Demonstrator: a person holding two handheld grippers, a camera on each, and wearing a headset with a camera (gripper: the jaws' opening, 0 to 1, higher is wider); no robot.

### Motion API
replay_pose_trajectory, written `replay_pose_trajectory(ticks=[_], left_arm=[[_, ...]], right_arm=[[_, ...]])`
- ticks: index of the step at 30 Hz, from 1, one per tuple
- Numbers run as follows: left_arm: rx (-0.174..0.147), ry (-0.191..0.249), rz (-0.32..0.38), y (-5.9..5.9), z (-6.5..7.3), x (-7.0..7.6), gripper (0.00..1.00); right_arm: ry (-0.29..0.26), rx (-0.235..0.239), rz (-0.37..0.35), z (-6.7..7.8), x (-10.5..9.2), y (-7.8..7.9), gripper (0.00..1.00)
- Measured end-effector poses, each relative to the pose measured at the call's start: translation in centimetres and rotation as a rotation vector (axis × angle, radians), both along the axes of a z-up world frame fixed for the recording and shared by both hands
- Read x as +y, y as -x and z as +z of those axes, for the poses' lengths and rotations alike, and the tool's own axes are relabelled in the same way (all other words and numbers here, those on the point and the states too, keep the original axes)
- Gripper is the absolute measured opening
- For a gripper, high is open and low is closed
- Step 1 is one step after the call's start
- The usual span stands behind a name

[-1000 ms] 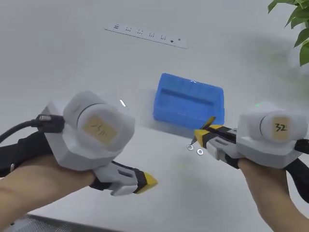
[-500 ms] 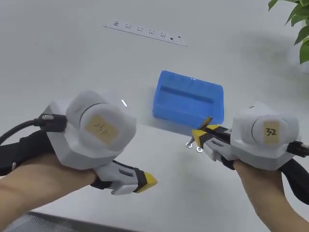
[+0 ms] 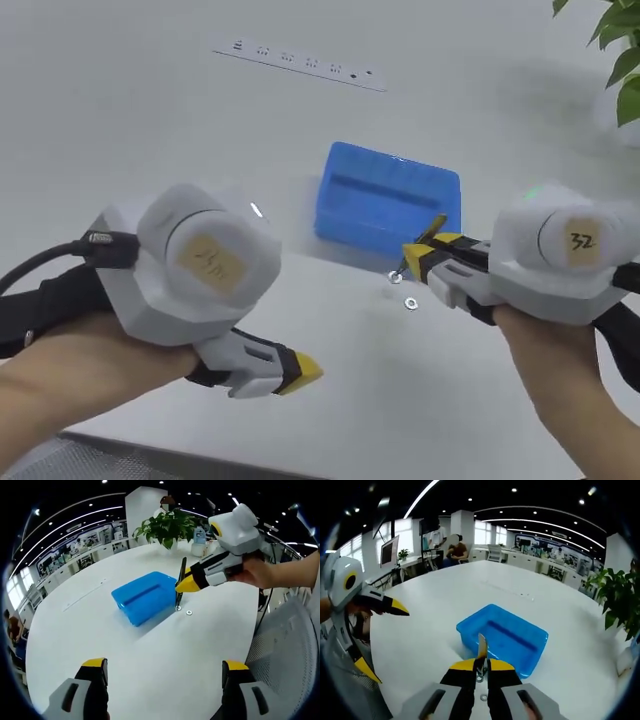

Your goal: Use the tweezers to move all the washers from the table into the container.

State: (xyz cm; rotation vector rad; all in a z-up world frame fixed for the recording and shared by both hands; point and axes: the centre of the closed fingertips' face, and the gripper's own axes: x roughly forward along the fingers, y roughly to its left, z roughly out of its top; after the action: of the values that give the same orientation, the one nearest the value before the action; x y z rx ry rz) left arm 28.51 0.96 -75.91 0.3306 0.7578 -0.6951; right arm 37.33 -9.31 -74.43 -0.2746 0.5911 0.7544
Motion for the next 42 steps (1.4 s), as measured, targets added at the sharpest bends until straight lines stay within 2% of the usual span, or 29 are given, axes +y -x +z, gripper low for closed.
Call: replay_pose_trajectory(ticks=[5,11,23,29,36,40,42], left_arm=[[-0.001,0.003,-0.001,-0.1,0.0,-0.1,0.97],[-0.005,0.001,0.006,-0.2,0.0,0.0,0.97],[-0.003,-0.001,0.008,-0.3,0.0,0.2,0.97],[-0.002,-0.007,0.007,-0.2,0.0,0.3,0.97],[-0.001,-0.012,0.008,-0.2,-0.1,0.4,0.96],[0.006,-0.006,0.013,-0.2,-0.2,0.5,0.96],[-0.002,-0.01,0.019,-0.3,-0.1,0.6,0.96]], right_arm=[[-0.007,-0.023,-0.009,1.3,0.0,-0.5,0.04],[-0.042,-0.041,-0.025,2.8,0.2,-1.2,0.04],[-0.048,-0.081,-0.016,4.2,0.6,-2.1,0.04],[-0.042,-0.091,-0.011,4.2,1.2,-3.1,0.04],[-0.027,-0.097,-0.007,3.4,1.9,-4.5,0.04],[-0.023,-0.09,-0.01,2.6,2.2,-5.2,0.04],[-0.018,-0.079,-0.013,2.0,2.4,-5.5,0.04]])
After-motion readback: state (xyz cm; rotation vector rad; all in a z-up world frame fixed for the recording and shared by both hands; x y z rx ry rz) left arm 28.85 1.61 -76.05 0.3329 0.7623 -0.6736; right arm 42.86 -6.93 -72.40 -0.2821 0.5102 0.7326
